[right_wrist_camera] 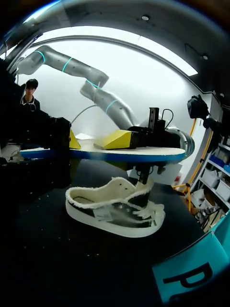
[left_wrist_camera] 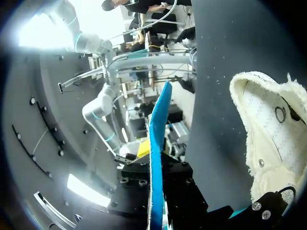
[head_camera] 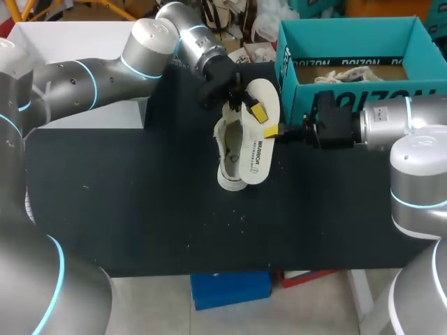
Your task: Take the shoe out of the shoebox, open the shoe tongue, remove and reinsert the insole, then place the shoe into the shoebox
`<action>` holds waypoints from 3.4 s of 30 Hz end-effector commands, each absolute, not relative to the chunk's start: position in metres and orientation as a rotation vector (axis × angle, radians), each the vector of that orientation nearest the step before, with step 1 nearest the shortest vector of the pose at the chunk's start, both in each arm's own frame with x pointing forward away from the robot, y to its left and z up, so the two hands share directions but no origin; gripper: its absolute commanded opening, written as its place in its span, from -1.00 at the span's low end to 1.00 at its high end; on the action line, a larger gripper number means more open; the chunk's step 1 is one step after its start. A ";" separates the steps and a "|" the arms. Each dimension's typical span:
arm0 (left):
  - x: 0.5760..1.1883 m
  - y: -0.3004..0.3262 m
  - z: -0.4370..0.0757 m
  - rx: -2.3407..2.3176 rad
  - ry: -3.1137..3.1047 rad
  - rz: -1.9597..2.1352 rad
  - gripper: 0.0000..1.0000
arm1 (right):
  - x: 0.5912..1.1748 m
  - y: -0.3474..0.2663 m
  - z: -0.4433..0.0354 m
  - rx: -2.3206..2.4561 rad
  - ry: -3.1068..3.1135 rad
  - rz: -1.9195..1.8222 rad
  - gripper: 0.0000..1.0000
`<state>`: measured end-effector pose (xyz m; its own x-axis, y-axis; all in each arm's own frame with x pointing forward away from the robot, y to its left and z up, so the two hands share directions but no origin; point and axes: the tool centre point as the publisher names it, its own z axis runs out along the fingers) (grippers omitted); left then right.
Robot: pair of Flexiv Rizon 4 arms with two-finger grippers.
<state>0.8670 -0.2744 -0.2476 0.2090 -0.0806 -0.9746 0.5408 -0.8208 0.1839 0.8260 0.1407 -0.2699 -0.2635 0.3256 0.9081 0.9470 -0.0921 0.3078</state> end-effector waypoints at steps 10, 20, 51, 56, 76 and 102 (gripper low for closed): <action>0.832 -0.236 -0.244 1.855 0.965 -1.169 1.00 | 0.827 0.142 -0.272 -1.405 -1.602 -1.373 -1.00; 0.805 -0.200 -0.248 1.518 1.239 -0.784 0.91 | 0.828 0.142 -0.272 -1.400 -1.617 -1.361 -1.00; 0.795 -0.191 -0.238 1.626 1.474 -0.798 1.00 | 0.826 0.146 -0.272 -1.381 -1.639 -1.339 -1.00; 0.795 -0.191 -0.238 1.626 1.474 -0.798 1.00 | 0.826 0.146 -0.272 -1.383 -1.647 -1.327 -1.00; 0.811 -0.182 -0.254 1.249 1.472 -0.876 1.00 | 0.826 0.148 -0.265 -1.398 -1.652 -1.299 -1.00; 0.819 -0.190 -0.262 1.075 1.451 -0.816 0.80 | 0.824 0.149 -0.260 -1.542 -1.455 -1.186 -0.96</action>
<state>0.8207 -0.1865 -0.2569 0.0046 0.1895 -0.9819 0.9705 0.2358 0.0501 0.8260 0.1478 -0.2610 -0.0481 0.3544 0.9339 0.9883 -0.1189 0.0961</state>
